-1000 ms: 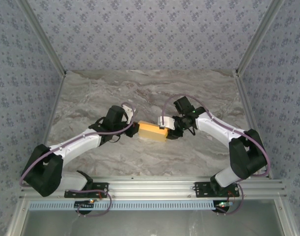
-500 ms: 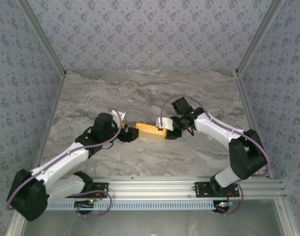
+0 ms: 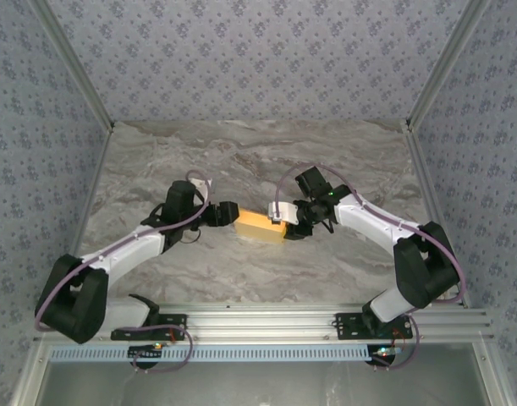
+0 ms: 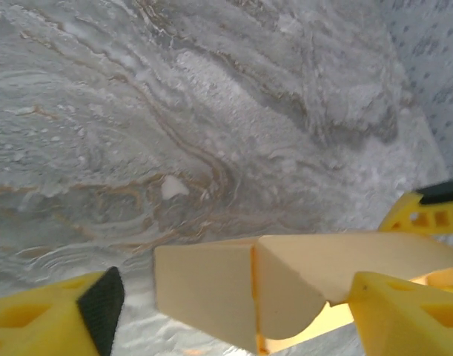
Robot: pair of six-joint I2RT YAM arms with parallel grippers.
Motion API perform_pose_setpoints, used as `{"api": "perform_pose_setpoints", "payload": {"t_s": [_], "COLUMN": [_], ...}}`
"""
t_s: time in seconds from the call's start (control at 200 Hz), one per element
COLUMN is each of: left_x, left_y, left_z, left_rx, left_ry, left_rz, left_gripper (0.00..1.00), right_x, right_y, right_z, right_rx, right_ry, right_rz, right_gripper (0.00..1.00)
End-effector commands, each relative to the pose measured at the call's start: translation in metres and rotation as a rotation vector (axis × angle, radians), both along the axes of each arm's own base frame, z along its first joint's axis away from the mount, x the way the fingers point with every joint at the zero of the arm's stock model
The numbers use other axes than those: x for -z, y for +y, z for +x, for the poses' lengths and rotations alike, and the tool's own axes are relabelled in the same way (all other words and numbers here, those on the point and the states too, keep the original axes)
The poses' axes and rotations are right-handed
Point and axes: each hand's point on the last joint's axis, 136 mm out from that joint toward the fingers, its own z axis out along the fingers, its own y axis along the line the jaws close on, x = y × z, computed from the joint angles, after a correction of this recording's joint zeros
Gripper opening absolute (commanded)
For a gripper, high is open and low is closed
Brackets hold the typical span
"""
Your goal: Fold the paper box
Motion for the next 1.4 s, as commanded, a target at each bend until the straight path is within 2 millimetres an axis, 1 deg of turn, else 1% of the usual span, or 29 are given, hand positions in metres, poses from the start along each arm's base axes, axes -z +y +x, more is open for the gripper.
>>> {"api": "perform_pose_setpoints", "payload": {"t_s": [0.0, 0.115, 0.16, 0.24, 0.3, 0.355, 0.515, 0.6, 0.68, 0.77, 0.83, 0.919, 1.009, 1.049, 1.124, 1.169, 1.354, 1.399], "left_x": [0.005, 0.022, 0.026, 0.026, 0.02, 0.01, -0.026, -0.04, -0.047, -0.049, -0.046, -0.034, -0.02, -0.013, 0.0, 0.006, 0.02, 0.026], "left_y": [-0.009, -0.006, -0.004, 0.0, 0.002, 0.003, 0.008, 0.009, 0.009, 0.006, 0.002, -0.003, -0.009, -0.011, -0.015, -0.015, -0.009, -0.008], "left_z": [0.003, -0.007, -0.01, -0.014, -0.014, -0.013, -0.01, -0.007, -0.002, 0.004, 0.009, 0.014, 0.015, 0.014, 0.008, 0.003, -0.014, -0.017], "left_rx": [0.02, 0.026, 0.02, 0.015, 0.008, 0.004, -0.005, -0.01, -0.019, -0.013, -0.004, 0.003, 0.029, 0.041, 0.07, 0.081, 0.093, 0.096], "left_ry": [0.011, 0.038, 0.045, 0.041, 0.031, 0.013, -0.063, -0.089, -0.098, -0.09, -0.077, -0.041, -0.002, 0.017, 0.053, 0.065, 0.06, 0.068], "left_rz": [-0.043, -0.038, -0.034, -0.032, -0.032, -0.035, -0.026, -0.034, -0.036, -0.034, -0.032, -0.022, -0.029, -0.033, -0.04, -0.046, -0.047, -0.037], "left_gripper": [0.69, 0.61, 0.61, 0.61, 0.66, 0.7, 0.73, 0.78, 0.84, 0.85, 0.85, 0.83, 0.73, 0.67, 0.55, 0.5, 0.49, 0.49], "right_x": [0.046, 0.048, 0.048, 0.047, 0.047, 0.047, 0.048, 0.048, 0.048, 0.048, 0.048, 0.048, 0.047, 0.047, 0.047, 0.047, 0.05, 0.051], "right_y": [-0.022, -0.022, -0.022, -0.021, -0.02, -0.021, -0.021, -0.02, -0.021, -0.021, -0.021, -0.021, -0.022, -0.022, -0.021, -0.022, -0.024, -0.024], "right_z": [-0.026, -0.026, -0.026, -0.025, -0.025, -0.025, -0.026, -0.027, -0.026, -0.027, -0.027, -0.026, -0.026, -0.026, -0.025, -0.023, -0.022, -0.022], "right_rx": [-0.022, -0.024, -0.023, -0.024, -0.025, -0.027, -0.027, -0.029, -0.03, -0.031, -0.029, -0.03, -0.028, -0.025, -0.016, -0.007, 0.011, 0.012], "right_ry": [0.118, 0.122, 0.121, 0.122, 0.122, 0.122, 0.126, 0.126, 0.126, 0.127, 0.127, 0.125, 0.123, 0.123, 0.126, 0.128, 0.142, 0.145], "right_rz": [-0.162, -0.163, -0.159, -0.156, -0.155, -0.157, -0.161, -0.159, -0.16, -0.161, -0.161, -0.162, -0.163, -0.16, -0.152, -0.152, -0.156, -0.157], "right_gripper": [0.28, 0.28, 0.28, 0.28, 0.28, 0.28, 0.28, 0.28, 0.28, 0.28, 0.28, 0.28, 0.28, 0.28, 0.28, 0.28, 0.28, 0.28]}}
